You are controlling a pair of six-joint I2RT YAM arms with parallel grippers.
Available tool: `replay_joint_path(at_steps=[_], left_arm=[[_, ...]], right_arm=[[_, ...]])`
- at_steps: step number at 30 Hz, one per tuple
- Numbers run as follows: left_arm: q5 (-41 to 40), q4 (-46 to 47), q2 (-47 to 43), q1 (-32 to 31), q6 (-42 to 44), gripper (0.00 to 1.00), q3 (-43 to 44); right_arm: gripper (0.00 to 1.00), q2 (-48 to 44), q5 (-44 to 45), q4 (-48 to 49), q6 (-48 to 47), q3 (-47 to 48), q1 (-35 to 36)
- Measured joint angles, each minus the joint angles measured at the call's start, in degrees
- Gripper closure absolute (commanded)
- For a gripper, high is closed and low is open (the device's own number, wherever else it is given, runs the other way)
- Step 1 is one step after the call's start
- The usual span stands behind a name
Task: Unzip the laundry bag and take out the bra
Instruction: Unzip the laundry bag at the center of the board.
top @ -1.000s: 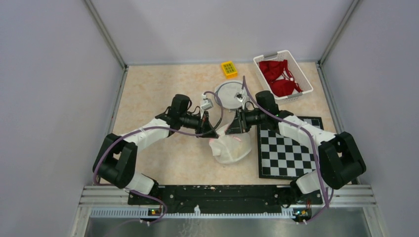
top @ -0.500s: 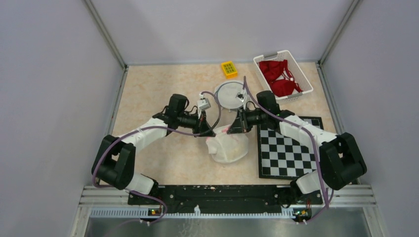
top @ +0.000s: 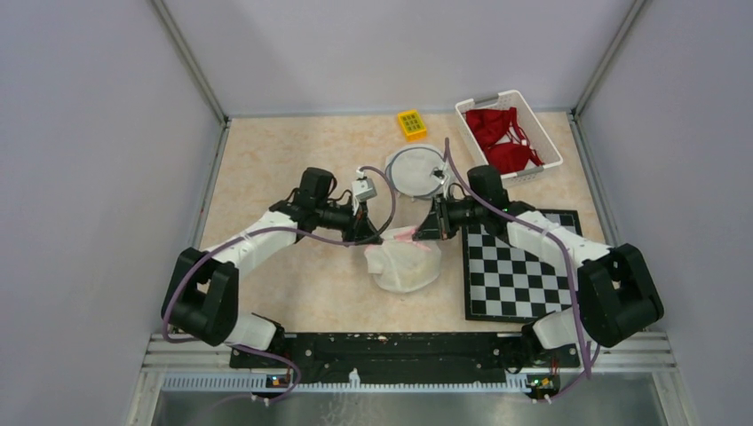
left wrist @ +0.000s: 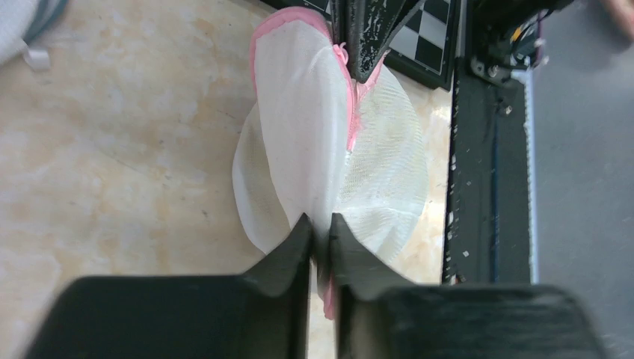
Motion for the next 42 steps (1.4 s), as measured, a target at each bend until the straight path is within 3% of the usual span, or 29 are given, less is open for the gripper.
replay_joint_path(at_steps=[2,8,10,14,19,23,31,42], left_arm=[[-0.26,-0.85,-0.59,-0.39,1.27,0.58,0.63],[-3.56,-4.22,-1.88,-3.34,5.18,0.27,4.59],[-5.55,-5.49,-2.03,-5.14,6.88,0.26,5.73],[-9.25,-7.08,-2.19,-9.01,9.68,0.33,6.47],[-12.09,-8.52,-1.53,-11.61,11.37,0.82,6.75],[-15.02,-8.52,-0.98,-11.26,11.76,1.0,6.84],[-18.08,-10.36,-1.01,-9.18,18.1,1.0,10.12],[-19.08,-14.05,-1.07,-8.87,37.09,1.0,10.97]], right_arm=[[1.0,-0.02,-0.13,0.59,0.55,-0.44,0.42],[1.0,-0.26,-1.36,4.44,3.19,-1.88,2.12],[1.0,-0.63,-1.79,5.73,3.69,-2.36,2.93],[1.0,-1.42,-2.58,7.06,4.15,-3.39,3.82],[1.0,-1.46,-3.15,7.76,4.72,-3.67,4.07],[1.0,-1.6,-3.41,7.65,4.68,-3.67,3.8],[1.0,-2.27,-3.45,7.26,3.96,-3.56,0.55],[1.0,-2.45,-4.02,6.84,0.15,-3.1,0.17]])
